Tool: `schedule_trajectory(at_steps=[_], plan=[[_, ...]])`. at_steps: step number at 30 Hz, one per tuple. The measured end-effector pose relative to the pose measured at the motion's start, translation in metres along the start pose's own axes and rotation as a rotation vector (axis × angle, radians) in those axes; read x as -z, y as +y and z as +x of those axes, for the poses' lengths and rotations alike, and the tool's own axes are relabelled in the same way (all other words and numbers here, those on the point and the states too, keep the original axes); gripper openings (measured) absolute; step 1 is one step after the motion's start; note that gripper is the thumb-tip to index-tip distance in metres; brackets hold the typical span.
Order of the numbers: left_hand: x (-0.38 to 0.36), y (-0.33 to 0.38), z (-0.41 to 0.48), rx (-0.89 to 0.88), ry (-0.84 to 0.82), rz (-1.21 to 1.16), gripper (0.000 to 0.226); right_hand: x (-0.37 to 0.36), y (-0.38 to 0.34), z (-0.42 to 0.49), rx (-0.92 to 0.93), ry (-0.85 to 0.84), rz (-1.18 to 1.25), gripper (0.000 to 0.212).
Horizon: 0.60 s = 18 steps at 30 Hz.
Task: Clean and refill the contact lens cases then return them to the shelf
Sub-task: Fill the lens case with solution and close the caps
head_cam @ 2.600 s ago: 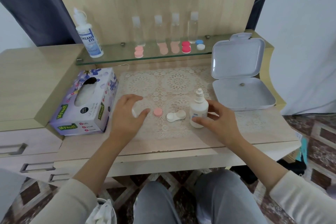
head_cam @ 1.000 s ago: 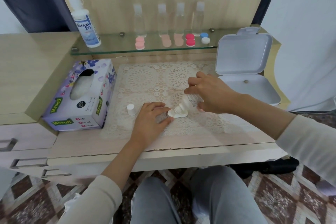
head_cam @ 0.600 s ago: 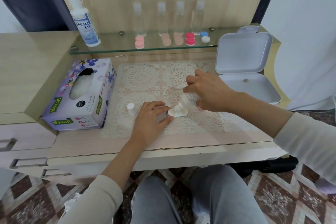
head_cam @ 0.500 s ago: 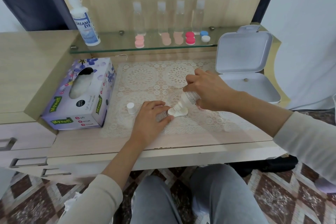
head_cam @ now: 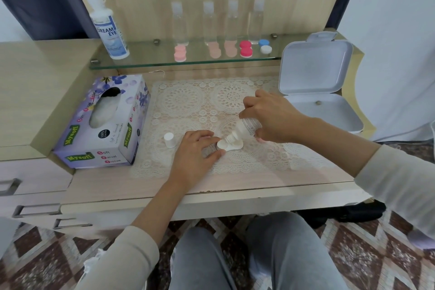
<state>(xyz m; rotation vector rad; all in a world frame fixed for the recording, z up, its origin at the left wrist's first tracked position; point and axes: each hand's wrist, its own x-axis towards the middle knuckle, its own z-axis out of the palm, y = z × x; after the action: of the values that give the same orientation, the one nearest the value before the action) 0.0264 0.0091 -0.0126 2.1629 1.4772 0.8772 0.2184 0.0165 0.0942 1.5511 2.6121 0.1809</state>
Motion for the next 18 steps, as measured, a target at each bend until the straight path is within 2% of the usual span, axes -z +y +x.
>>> schedule_trajectory(at_steps=[9,18], plan=[[0.0,0.0,0.0,-0.007,0.007,0.01,0.031,0.002,0.017,-0.012,-0.074,-0.033,0.046,0.057],[0.0,0.0,0.0,-0.003,0.002,0.01,0.031,0.005,0.017,-0.013,-0.034,-0.053,-0.025,0.057]])
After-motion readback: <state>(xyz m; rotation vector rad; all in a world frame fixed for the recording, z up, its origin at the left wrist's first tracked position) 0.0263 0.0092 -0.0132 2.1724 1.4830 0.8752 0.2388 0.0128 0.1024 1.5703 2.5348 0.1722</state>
